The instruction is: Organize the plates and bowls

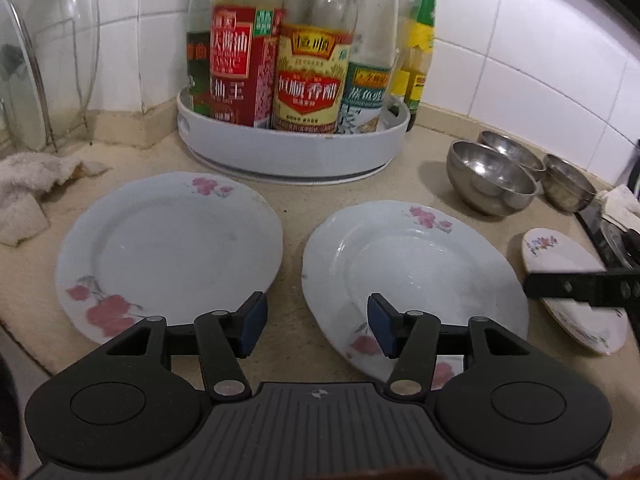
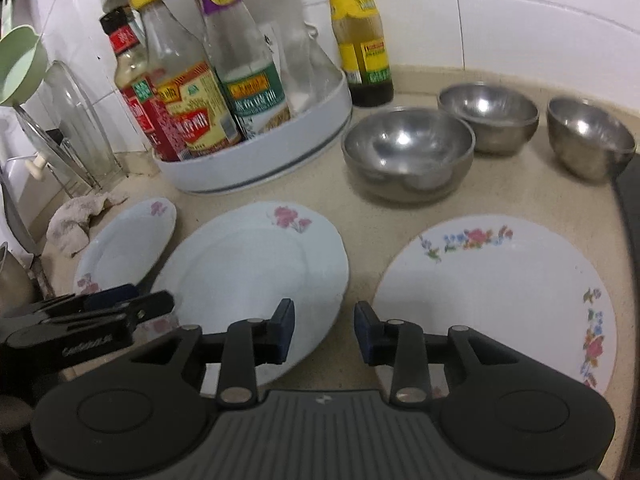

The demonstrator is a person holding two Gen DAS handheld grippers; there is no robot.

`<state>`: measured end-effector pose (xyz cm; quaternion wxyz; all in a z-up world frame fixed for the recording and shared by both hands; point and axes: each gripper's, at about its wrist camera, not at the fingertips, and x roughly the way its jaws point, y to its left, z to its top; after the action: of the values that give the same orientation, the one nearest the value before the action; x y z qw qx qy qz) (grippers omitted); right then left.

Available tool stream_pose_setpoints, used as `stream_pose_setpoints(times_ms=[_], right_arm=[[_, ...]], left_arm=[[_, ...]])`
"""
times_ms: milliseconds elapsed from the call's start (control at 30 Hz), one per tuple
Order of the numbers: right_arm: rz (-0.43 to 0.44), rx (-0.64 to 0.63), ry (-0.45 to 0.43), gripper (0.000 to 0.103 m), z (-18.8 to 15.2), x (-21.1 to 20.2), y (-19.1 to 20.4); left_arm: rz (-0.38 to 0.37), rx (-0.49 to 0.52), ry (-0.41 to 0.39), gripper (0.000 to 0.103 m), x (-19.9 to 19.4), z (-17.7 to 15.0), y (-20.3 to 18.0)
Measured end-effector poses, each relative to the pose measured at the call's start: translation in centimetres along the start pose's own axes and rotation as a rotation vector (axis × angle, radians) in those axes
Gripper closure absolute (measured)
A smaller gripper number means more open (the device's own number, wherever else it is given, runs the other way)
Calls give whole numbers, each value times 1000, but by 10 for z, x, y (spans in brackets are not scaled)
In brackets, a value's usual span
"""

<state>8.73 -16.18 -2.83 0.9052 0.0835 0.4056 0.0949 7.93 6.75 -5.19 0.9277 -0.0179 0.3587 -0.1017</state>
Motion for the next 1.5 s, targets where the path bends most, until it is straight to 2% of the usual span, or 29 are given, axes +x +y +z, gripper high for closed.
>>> stream_pose_setpoints(times_ms=[133,200,300,433,567,667,1067,1500], right_arm=[[17,-20,-26,71,11,0,15],[43,-42,-33,71,18,6,27],[93,-64,-26,71,31,21,47],[138,-125,-12,71,48,42,77],[171,-163,18,71,61,61,98],[171,-179,46,71,70,75,108],[211,-257,84,71,87,110,138],[250,-275,185,70,93,154,145]], left_arm=[[-14,23,-39,36,-20,4,6],[12,19,-75,31,-29,9,13],[71,-10,-107,31,-35,15,31],[175,-66,-80,31,-32,20,57],[210,-146,-58,32,-31,22,80],[234,-164,-53,32,-33,20,90],[270,-210,-24,33,-20,26,105],[280,-230,44,34,6,31,115]])
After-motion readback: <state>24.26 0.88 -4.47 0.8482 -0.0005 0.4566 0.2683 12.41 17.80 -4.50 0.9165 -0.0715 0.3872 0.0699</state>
